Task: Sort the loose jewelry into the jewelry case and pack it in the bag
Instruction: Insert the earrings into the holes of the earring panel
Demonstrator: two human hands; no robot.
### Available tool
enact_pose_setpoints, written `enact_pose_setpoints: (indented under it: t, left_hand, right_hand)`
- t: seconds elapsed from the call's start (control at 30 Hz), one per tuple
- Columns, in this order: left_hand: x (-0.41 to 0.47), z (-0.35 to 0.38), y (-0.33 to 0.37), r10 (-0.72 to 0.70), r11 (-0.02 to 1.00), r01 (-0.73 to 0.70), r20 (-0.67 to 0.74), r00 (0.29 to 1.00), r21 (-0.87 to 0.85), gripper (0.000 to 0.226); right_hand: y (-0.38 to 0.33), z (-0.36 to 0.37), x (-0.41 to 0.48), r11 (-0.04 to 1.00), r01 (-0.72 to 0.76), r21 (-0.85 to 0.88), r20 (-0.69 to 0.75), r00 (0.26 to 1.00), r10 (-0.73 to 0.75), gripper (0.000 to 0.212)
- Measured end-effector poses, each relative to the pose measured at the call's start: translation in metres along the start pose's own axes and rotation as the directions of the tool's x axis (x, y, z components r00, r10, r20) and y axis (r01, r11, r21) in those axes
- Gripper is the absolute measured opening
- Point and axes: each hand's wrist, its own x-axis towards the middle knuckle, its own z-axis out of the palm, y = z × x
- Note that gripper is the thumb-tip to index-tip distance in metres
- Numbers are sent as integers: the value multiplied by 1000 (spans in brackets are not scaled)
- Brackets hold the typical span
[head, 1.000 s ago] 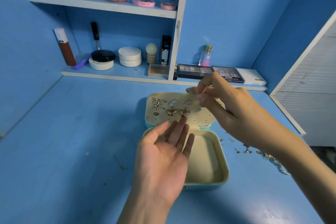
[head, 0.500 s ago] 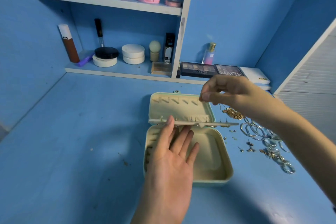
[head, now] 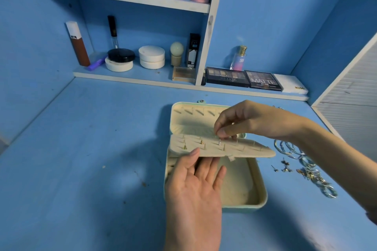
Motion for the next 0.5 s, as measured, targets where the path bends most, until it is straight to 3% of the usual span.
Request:
enact_pose_setpoints:
  t: [0.5]
  left_hand:
    - [1,-4,-1,-10,1000,9,18,1000,19,108]
  right_hand:
    - [-8,1,2,992,-1,-125,19,1000,4,8]
